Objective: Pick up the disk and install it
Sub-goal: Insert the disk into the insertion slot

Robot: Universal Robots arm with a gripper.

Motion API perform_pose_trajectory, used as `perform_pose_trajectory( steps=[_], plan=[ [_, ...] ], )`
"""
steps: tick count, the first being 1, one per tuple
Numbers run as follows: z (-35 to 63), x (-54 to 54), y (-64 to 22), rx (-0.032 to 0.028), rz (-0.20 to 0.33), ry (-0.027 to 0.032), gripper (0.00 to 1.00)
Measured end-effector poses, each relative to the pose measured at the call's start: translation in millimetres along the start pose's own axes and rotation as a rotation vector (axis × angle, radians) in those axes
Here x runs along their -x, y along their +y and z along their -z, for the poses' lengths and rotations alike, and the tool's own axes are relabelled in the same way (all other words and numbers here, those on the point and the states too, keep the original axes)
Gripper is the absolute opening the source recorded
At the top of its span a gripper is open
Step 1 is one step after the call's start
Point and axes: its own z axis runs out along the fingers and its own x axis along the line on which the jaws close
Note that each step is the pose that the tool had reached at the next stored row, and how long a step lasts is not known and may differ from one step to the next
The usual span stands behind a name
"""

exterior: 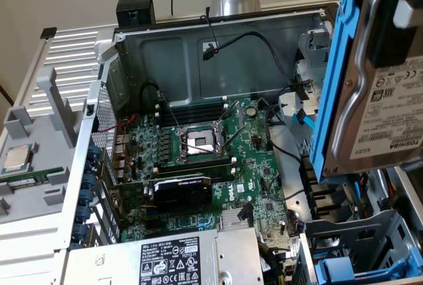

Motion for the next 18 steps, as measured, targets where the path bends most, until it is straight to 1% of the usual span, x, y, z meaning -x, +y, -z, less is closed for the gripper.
perform_pose_trajectory(
  steps=[10,18],
  plan=[
    [-18.3,-9.4,-0.1,-0.0054,-0.025,0.0,0.37],
    [-32.9,-14.5,-1.8,-0.0065,-0.043,0.0,0.37]
  ],
)
